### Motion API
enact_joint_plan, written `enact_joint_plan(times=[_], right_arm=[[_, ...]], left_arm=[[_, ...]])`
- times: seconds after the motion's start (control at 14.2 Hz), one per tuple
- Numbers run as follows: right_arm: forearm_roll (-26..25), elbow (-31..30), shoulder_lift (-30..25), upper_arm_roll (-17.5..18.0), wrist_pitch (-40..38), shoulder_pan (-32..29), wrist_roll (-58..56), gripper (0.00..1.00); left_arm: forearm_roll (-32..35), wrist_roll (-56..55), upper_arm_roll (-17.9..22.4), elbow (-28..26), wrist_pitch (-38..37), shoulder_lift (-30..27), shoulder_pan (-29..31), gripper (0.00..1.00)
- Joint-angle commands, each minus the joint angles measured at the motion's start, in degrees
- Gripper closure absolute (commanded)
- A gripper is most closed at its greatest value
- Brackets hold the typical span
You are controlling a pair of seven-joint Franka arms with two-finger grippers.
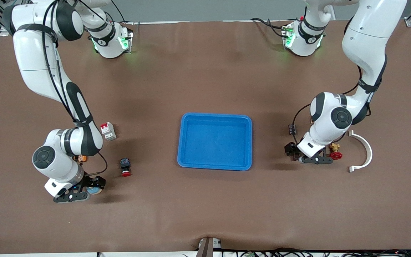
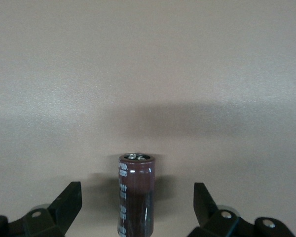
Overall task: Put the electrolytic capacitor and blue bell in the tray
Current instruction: 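Close the left gripper on the capacitor while the right gripper grips the bell, then lift and carry the capacitor and bell over the blue tray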
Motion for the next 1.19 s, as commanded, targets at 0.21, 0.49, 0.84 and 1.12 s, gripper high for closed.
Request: enact_joint_plan(times=[0.21,0.49,0.84,1.12], right_arm=[[0.5,1.1,0.7,0.3,0.2,-0.3,-0.9,0.00],[0.5,1.1,0.7,0.3,0.2,-0.3,-0.9,0.15],[0.5,1.1,0.6,0.3,0.3,-0.3,-1.5,0.42],[0.8,1.4,0.4,0.4,-0.8,0.0,-2.8,0.59]], left_arm=[[1.5,-0.6,0.3,0.8,0.1,0.9,0.3,0.44],[2.4,-0.8,0.4,0.3,-0.3,0.5,0.4,1.00],[2.4,-0.9,0.4,0.3,-0.3,0.5,0.4,1.00],[2.4,-5.3,0.3,0.9,-0.8,-0.6,-0.1,1.00]])
